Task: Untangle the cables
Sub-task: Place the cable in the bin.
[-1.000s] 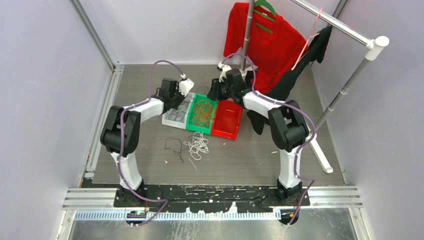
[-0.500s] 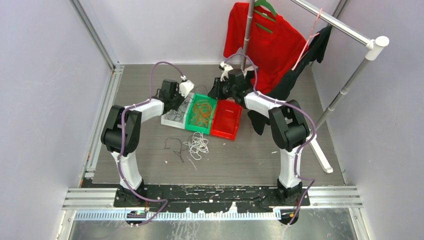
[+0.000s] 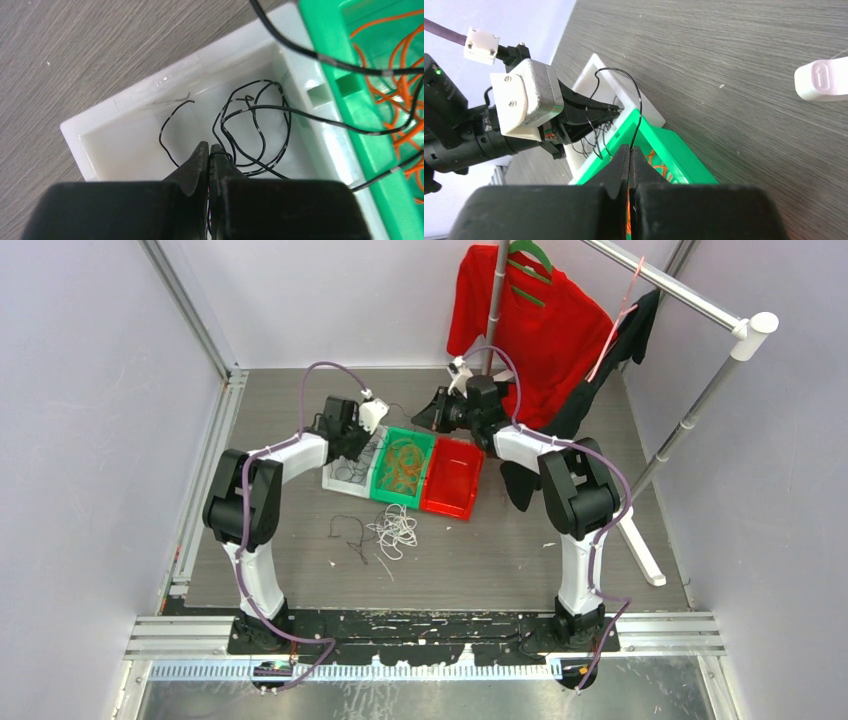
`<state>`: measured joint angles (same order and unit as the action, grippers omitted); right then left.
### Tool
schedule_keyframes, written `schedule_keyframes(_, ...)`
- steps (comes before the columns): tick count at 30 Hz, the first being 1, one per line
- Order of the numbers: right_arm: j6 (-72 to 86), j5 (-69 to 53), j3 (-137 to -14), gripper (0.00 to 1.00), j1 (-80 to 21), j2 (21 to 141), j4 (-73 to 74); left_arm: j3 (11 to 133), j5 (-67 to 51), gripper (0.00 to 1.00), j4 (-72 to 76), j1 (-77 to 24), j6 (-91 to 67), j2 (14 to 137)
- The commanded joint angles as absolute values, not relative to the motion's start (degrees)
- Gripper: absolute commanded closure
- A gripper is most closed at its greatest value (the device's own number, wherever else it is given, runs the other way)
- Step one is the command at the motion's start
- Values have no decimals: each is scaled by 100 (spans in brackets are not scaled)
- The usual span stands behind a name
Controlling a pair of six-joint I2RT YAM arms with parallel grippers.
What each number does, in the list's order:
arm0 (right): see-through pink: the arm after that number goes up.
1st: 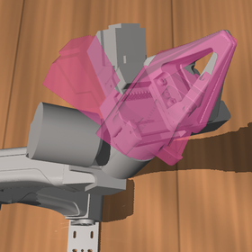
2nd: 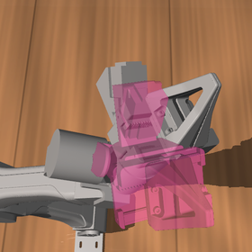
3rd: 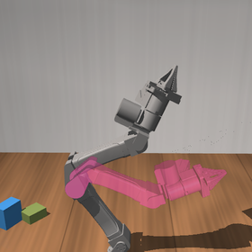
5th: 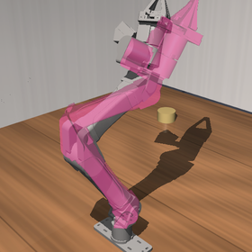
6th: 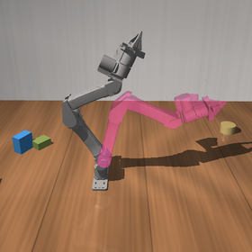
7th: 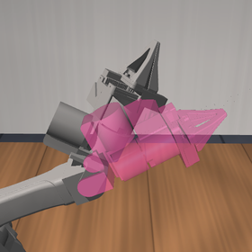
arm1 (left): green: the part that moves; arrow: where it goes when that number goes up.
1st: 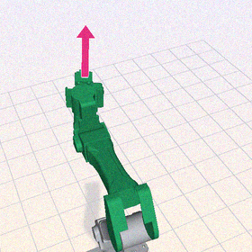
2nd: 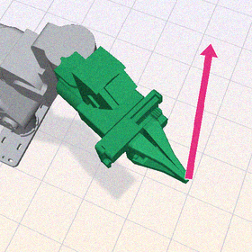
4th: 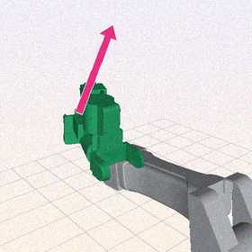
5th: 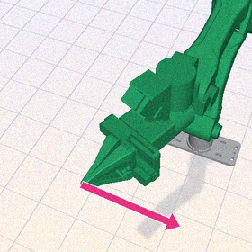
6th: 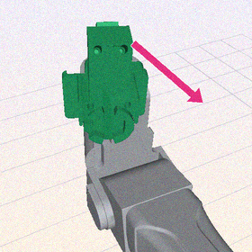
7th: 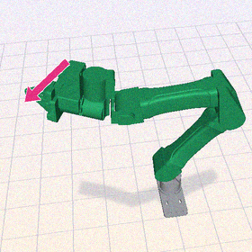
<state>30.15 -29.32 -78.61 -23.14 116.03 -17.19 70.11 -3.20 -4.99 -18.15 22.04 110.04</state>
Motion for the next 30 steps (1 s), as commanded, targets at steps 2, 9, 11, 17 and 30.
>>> schedule_keyframes(2,3853,-3076,-7903,99,-2248,11331,-2779,7582,-825,100,-1159,-1778,1732,10588)
schedule_keyframes(9,3999,-2996,-8161,99,-2305,11309,-2773,7593,-1443,69,-1751,-1600,1495,10044)
schedule_keyframes(11,3929,-2975,-8255,99,-2358,11339,-2661,7530,-1525,66,-1793,-1543,1521,9925)
schedule_keyframes(17,3893,-2883,-8410,99,-2566,11423,-2727,7402,-1673,61,-1965,-1472,1838,9701)
schedule_keyframes(30,2979,-2043,-8859,99,-3398,11588,-1862,7429,-3409,62,-2564,-677,1567,9212)
